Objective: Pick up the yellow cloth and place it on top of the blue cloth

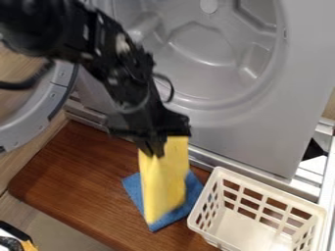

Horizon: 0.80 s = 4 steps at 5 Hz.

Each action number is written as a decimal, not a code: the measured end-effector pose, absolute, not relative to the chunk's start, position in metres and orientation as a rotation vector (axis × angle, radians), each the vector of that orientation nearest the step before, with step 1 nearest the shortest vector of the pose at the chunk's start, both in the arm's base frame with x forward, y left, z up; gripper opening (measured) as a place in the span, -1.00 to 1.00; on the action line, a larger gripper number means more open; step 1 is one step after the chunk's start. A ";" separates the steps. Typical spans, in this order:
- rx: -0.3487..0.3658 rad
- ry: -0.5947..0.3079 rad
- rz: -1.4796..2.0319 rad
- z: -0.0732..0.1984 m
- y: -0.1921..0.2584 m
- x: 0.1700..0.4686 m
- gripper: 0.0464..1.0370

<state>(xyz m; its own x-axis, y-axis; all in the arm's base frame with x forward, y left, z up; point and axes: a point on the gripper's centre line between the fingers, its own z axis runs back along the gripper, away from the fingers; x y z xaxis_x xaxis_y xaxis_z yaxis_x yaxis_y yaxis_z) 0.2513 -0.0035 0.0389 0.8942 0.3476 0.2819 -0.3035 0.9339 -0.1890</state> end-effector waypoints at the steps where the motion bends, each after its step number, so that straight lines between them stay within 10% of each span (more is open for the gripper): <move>1: -0.102 -0.268 0.326 0.023 0.000 0.251 -0.86; 4: -0.071 -0.257 0.384 0.012 0.031 0.250 -0.49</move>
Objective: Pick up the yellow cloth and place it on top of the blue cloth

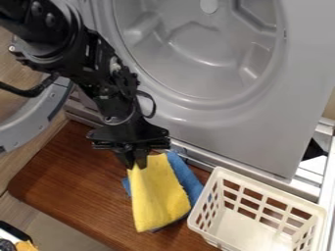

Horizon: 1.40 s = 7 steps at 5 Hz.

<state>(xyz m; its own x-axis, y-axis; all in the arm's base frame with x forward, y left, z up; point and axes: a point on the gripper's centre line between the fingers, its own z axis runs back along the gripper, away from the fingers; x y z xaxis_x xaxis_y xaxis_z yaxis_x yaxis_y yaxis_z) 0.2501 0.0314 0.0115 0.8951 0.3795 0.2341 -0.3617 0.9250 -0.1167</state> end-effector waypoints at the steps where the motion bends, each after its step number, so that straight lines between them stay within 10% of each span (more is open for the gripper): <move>1: -0.056 -0.218 0.373 -0.007 0.034 0.254 -0.31; 3: -0.014 -0.179 0.397 -0.015 0.033 0.257 0.86; 7: 0.026 -0.174 0.329 0.022 0.025 0.272 0.93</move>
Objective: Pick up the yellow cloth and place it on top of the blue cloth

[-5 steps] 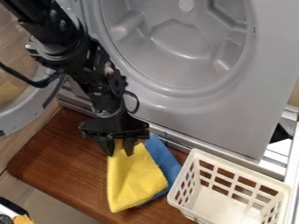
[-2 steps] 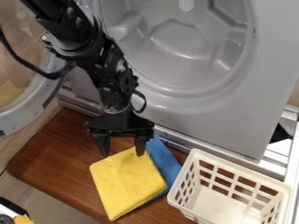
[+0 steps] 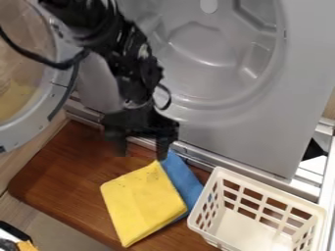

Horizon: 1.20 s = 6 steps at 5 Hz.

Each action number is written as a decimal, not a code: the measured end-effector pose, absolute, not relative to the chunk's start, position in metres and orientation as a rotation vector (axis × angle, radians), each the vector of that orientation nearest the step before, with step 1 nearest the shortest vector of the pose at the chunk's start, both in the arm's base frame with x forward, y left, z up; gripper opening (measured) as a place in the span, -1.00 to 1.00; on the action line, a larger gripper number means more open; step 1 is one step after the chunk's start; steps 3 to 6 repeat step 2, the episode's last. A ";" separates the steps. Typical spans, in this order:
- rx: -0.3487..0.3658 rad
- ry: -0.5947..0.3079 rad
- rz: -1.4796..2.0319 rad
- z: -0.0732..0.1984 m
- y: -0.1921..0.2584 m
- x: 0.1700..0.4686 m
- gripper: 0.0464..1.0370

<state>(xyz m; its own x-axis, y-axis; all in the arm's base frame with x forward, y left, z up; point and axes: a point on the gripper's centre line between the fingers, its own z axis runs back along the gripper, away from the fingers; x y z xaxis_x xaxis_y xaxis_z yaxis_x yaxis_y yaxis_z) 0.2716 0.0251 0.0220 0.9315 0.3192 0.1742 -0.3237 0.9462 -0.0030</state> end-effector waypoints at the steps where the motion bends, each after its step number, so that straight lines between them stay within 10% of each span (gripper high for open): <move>1: 0.028 -0.216 0.310 0.049 0.018 0.274 0.93; 6: 0.026 -0.222 0.313 0.051 0.018 0.275 0.93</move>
